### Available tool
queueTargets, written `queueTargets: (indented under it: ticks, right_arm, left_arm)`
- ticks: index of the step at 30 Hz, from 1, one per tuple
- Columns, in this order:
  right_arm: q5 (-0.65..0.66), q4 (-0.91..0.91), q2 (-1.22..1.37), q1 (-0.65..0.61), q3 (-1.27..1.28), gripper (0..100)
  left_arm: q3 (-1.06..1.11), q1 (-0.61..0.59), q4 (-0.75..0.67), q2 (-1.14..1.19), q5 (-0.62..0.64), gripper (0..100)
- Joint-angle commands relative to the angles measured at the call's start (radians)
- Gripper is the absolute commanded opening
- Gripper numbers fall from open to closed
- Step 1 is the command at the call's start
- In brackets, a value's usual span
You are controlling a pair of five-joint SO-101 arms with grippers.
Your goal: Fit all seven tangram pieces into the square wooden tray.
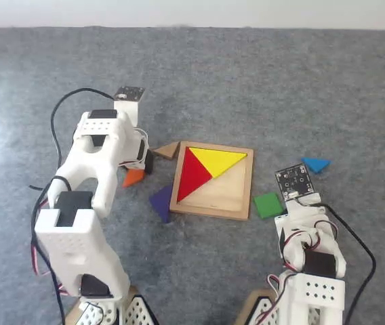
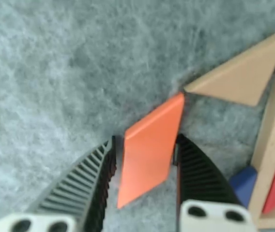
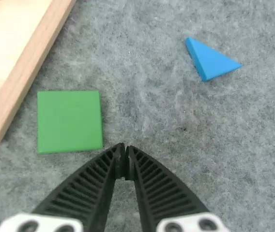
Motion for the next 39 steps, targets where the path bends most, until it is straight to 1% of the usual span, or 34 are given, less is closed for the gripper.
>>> queueTargets:
  ticks: [1, 3, 7, 10, 17, 23, 27, 30, 31, 33, 36, 39]
  right_arm:
    - [0.012, -0.024, -0.016, -0.008, -0.006, 0.9]
    - [0.012, -0.024, -0.016, -0.008, -0.006, 0.9]
    - [0.012, -0.024, -0.016, -0.008, -0.006, 0.9]
    - [0.012, -0.024, -0.016, -0.008, -0.006, 0.9]
    - [0.012, -0.024, -0.016, -0.008, -0.006, 0.9]
    - [0.012, -0.025, -0.016, -0.008, -0.006, 0.9]
    - [0.012, -0.025, -0.016, -0.008, -0.006, 0.9]
    - [0.012, -0.025, -0.016, -0.008, -0.006, 0.9]
    - [0.012, -0.025, -0.016, -0.008, -0.006, 0.9]
    - [0.012, -0.025, -0.016, -0.008, -0.006, 0.9]
    - [0.012, -0.025, -0.016, -0.008, -0.006, 0.9]
    - [0.012, -0.025, -0.016, -0.008, -0.006, 0.9]
  left_arm:
    - [-0.010, -0.012, 0.032, 0.005, 0.005, 18]
    - [-0.008, -0.018, 0.032, 0.005, 0.005, 16]
    - [-0.005, -0.008, 0.029, 0.003, -0.002, 7]
    - [-0.005, 0.005, 0.032, -0.006, -0.003, 3]
    - [-0.010, 0.014, 0.029, -0.031, -0.003, 2]
    - [0.051, 0.061, 0.068, -0.238, 0.006, 2]
    - [0.159, 0.153, 0.069, -0.454, 0.043, 2]
    - [0.205, 0.281, 0.066, -0.582, 0.035, 2]
    - [0.203, 0.330, 0.066, -0.601, 0.015, 2]
    - [0.179, 0.433, 0.068, -0.608, -0.023, 2]
    - [0.125, 0.552, 0.066, -0.555, -0.034, 2]
    - [0.068, 0.603, 0.035, -0.453, -0.031, 2]
